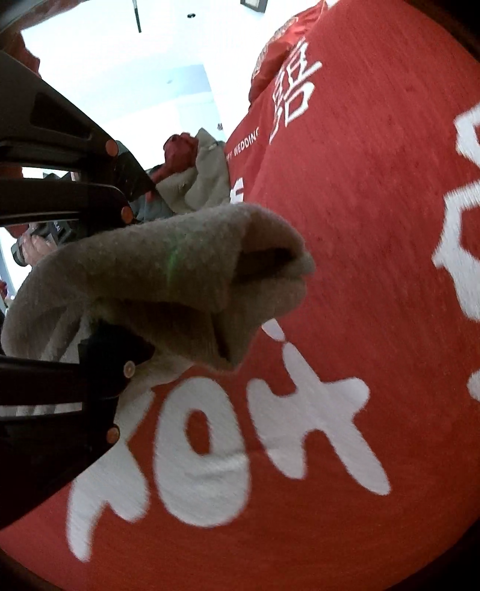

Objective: Fold small clothes

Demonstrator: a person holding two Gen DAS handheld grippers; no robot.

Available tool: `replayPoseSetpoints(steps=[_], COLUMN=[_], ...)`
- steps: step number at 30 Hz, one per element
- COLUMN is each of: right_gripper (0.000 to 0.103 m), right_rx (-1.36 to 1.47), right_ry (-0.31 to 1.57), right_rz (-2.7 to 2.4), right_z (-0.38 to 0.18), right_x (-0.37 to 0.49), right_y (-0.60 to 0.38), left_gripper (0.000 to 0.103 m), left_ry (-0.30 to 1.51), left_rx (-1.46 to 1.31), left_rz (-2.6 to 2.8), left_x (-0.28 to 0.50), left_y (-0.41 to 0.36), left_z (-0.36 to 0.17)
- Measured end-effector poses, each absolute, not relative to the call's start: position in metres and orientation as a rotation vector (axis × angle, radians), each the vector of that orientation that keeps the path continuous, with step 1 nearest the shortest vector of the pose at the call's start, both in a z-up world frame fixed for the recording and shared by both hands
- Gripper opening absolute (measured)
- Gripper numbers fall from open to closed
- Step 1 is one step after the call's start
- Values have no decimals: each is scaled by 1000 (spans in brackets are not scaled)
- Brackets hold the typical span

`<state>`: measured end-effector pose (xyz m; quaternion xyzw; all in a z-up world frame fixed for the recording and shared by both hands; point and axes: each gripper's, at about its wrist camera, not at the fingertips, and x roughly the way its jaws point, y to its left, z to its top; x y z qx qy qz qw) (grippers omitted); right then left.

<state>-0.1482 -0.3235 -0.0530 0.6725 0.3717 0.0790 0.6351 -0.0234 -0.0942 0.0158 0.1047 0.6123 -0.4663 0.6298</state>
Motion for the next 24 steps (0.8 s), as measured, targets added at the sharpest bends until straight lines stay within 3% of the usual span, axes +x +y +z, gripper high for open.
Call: replayPoseSetpoints(steps=[12,24], right_gripper=[37,39], right_rx=[1610,1463], right_ry=[867,991], right_rz=[224,59], right_z=[-27,-88], right_x=[-135,-116], right_y=[-234,-229], left_gripper=[47,48], left_ry=[1408,1353], left_rx=[255,324], left_rz=[-1028,-857], left_x=[-13,21], left_y=[-11,16], left_z=[36,-22])
